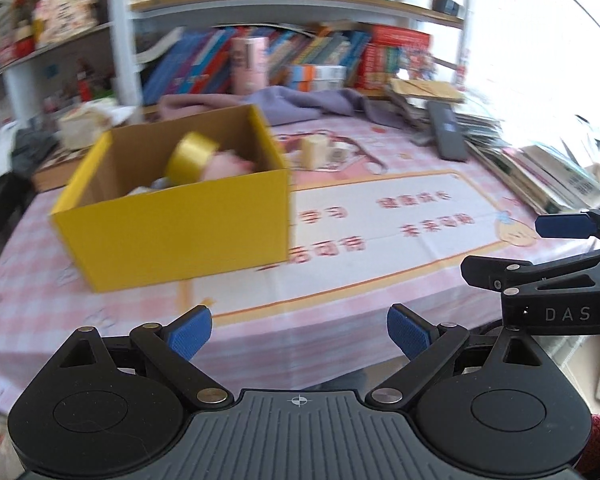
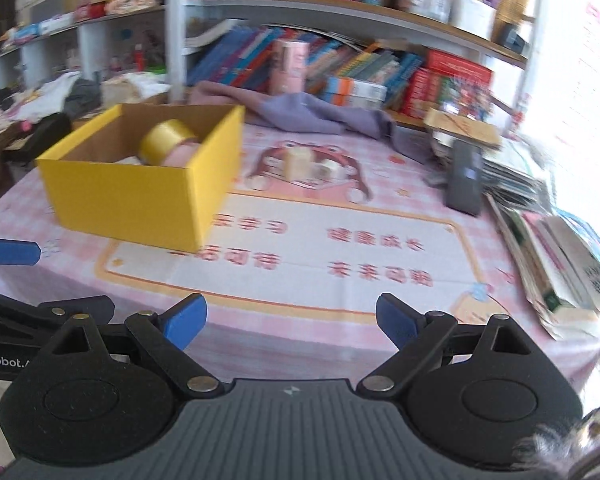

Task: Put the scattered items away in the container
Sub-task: 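Move left tool to the large white charger while right tool approaches the small one, then close left gripper on large charger while right gripper closes on small charger, then carry both chargers to the yellow box with both tools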

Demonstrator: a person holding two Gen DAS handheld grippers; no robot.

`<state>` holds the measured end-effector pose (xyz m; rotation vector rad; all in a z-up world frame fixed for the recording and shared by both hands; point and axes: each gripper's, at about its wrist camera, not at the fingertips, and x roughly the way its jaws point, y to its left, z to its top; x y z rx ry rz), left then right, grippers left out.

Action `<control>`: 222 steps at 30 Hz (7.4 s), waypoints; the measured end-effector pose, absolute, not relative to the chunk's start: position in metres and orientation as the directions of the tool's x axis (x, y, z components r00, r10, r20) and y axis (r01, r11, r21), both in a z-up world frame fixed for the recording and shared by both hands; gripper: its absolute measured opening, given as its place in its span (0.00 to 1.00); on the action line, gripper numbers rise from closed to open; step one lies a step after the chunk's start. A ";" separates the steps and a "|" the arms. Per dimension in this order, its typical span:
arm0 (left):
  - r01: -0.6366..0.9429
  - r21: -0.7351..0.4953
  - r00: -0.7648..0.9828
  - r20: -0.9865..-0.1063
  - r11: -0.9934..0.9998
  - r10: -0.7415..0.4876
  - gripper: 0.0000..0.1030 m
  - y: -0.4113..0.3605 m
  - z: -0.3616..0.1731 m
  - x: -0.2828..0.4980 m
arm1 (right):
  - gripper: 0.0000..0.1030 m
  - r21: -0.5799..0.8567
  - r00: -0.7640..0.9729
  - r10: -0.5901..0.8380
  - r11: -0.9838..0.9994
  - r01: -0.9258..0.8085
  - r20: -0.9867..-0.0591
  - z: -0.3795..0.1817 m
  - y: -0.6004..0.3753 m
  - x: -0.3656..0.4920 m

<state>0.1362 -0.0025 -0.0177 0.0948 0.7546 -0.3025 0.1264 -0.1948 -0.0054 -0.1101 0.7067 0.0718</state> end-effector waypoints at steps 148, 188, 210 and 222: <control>0.336 -0.045 0.701 -0.656 0.941 -0.282 0.35 -0.139 -0.008 0.313 | 0.34 0.078 0.707 0.218 0.971 -0.225 -0.673 -0.024 -0.325 0.332; 0.392 -0.130 0.690 -0.613 0.911 -0.384 0.35 0.008 -0.002 0.127 | 0.34 0.021 0.734 0.151 0.983 -0.183 -0.662 0.001 -0.181 0.120; 0.140 -0.153 0.762 -0.614 0.978 -0.205 0.35 0.086 0.000 0.097 | 0.34 0.007 0.659 0.329 0.898 -0.441 -0.677 0.003 -0.099 0.116; 0.066 -0.134 0.774 -0.619 0.989 -0.135 0.35 0.102 0.000 0.083 | 0.34 0.023 0.631 0.395 0.858 -0.513 -0.668 0.001 -0.080 0.117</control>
